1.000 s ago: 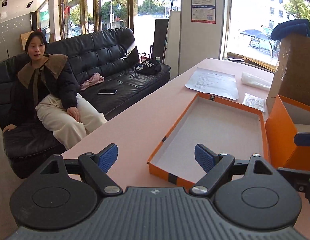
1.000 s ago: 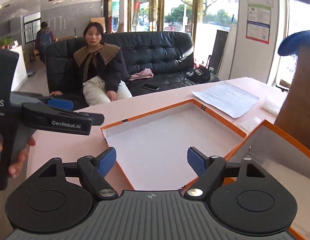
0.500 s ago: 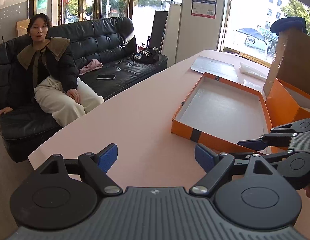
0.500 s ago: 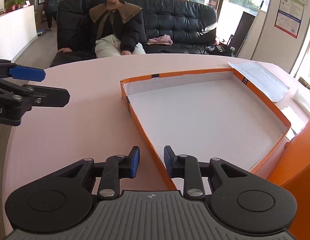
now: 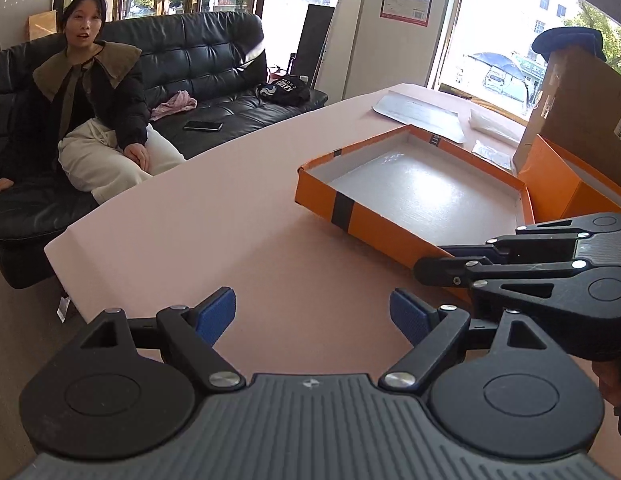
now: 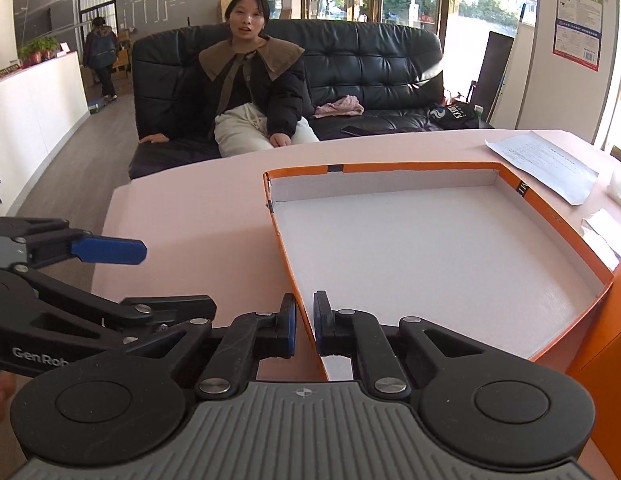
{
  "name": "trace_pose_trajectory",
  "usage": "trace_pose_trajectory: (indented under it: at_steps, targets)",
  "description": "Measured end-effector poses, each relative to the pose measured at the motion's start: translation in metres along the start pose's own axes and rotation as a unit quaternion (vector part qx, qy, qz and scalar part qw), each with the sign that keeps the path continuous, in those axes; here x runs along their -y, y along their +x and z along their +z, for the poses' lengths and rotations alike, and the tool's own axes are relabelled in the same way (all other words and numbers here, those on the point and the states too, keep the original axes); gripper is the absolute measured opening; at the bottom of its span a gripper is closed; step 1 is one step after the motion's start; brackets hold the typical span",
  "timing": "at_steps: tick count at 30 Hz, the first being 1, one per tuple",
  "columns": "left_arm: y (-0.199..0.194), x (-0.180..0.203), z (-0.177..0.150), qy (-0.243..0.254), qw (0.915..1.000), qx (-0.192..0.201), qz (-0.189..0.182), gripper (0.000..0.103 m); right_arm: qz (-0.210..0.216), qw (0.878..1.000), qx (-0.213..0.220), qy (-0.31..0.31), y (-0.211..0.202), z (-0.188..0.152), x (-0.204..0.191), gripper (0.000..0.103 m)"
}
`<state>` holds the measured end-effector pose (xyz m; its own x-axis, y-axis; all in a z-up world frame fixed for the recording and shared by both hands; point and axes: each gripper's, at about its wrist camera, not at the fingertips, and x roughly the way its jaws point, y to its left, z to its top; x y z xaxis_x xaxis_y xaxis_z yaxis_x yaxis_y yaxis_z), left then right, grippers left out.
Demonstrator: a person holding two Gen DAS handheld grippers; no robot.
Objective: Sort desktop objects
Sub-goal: 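Move both tools to the orange lid lying on the table, then grasp the orange lid with both tools and lift it over the shoebox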
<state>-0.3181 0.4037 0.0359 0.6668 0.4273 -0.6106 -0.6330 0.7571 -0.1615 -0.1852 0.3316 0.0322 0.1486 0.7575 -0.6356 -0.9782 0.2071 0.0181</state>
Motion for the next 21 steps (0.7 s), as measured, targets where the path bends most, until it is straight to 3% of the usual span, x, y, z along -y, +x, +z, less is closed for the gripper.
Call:
trace_pose_trajectory:
  at_steps: [4,9,17,21]
  targets:
    - [-0.013,-0.008,-0.002,-0.023,0.9997,0.005,-0.004,0.083,0.029,0.999,0.031,0.019,-0.03,0.008,-0.01,0.008]
    - [-0.03,-0.004,0.001,-0.011,0.9997,0.022,0.008,0.083,0.066,0.994,0.075,0.041,-0.077,0.01,-0.019,0.008]
    - [-0.054,0.054,-0.004,0.013,0.9981,0.055,-0.025,0.083,0.109,0.977,0.148,0.111,-0.17,-0.025,-0.003,0.013]
    - [-0.069,0.096,-0.011,0.018,0.995,0.081,-0.055,0.083,0.131,0.956,0.192,0.178,-0.227,-0.06,0.032,0.018]
